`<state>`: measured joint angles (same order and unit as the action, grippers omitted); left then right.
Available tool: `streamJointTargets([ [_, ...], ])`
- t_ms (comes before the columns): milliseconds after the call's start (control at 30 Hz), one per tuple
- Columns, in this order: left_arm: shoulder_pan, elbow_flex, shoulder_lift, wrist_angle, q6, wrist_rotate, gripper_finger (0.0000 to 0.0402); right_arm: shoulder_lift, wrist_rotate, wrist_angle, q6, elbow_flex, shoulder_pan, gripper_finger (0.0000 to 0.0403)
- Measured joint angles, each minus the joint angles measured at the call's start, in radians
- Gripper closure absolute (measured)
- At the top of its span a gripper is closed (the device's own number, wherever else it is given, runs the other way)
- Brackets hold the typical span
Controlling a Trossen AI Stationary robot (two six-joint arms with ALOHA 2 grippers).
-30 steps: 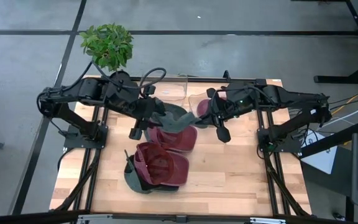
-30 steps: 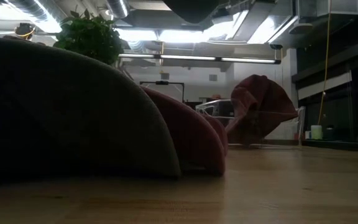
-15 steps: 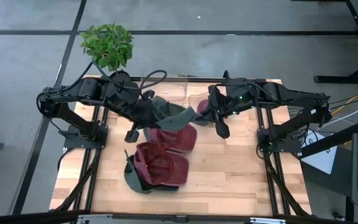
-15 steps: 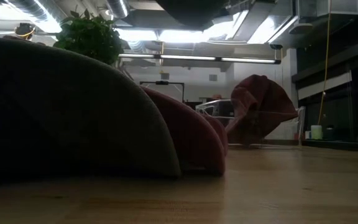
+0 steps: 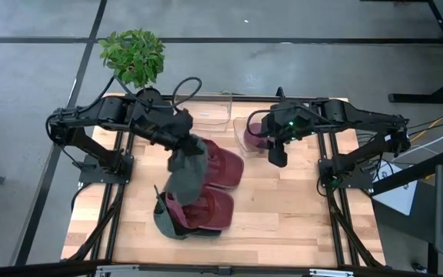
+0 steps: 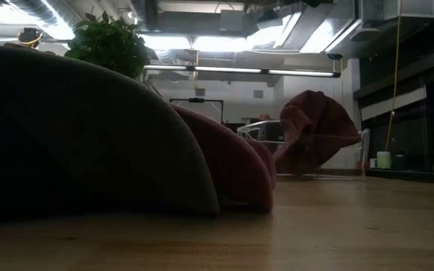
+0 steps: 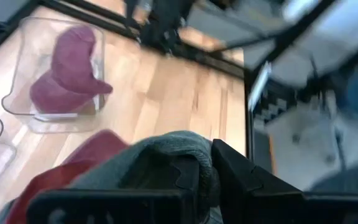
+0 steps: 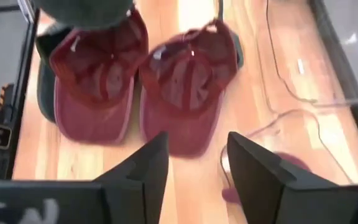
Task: Pick & Place hat
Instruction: Put the middle black cap into the left transparent bin
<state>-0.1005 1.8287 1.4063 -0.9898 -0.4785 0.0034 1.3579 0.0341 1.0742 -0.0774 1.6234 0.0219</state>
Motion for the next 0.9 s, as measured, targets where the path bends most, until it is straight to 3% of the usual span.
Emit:
streamJointTargets([
  [167,0.035,-0.04,0.001,0.068,-0.181,-0.143,0.0379,0.0,0.0,0.027,-0.046,0.0,0.0,0.0229],
  [300,0.085,-0.099,0.001,0.218,-0.268,-0.246,0.0378,0.0,0.0,0.041,-0.05,0.0,0.0,0.0232],
  [600,0.202,-0.22,0.003,0.462,-0.306,-0.567,0.0379,0.0,0.049,0.046,-0.054,0.0,-0.001,0.0241],
  [900,0.293,-0.348,0.001,0.66,-0.446,-0.731,0.0379,0.0,0.116,0.045,-0.054,0.0,0.0,0.0241],
])
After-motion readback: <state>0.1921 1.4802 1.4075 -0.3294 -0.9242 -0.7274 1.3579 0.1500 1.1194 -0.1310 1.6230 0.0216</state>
